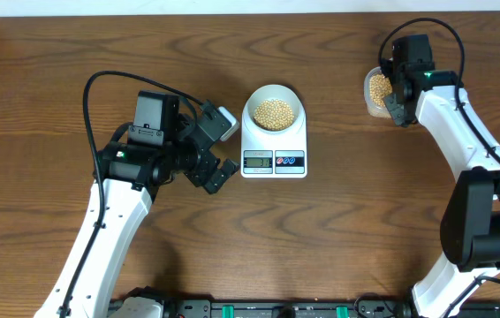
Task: Scoop item into bowl and weigh 50g on scale
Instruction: 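Lower the red scoop into the soybeans in the tub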
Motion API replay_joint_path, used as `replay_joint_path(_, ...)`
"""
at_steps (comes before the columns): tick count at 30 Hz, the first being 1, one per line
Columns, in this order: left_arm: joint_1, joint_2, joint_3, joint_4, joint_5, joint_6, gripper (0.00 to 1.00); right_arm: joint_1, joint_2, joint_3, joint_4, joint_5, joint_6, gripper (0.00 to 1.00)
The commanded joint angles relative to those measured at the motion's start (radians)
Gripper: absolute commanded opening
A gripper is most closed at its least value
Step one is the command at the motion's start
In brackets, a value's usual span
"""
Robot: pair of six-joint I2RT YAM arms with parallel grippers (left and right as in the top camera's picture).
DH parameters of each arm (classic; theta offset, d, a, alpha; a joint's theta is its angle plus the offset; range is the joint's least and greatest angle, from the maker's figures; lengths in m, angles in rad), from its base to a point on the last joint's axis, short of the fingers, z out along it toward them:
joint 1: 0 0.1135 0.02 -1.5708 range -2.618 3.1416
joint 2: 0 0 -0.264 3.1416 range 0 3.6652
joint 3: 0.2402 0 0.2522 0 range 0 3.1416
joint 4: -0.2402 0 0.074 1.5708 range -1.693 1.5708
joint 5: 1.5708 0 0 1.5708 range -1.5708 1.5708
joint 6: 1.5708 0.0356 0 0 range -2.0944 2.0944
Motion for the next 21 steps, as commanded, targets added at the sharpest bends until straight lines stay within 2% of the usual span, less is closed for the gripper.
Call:
replay_joint_path(1, 0.004, 0.006, 0.022, 0.0, 0.009, 0.017, 1.0, 0.002, 0.014, 0.01, -0.013, -0.088, -0.005, 0.01)
replay_joint_path(13, 0.004, 0.006, 0.022, 0.0, 0.009, 0.017, 1.0, -0.008, 0.014, 0.01, -0.036, -0.382, 0.105, 0.01)
replay_joint_path(21, 0.004, 0.006, 0.022, 0.0, 0.009, 0.017, 1.0, -0.084, 0.014, 0.01, -0.04, -0.634, 0.206, 0.01)
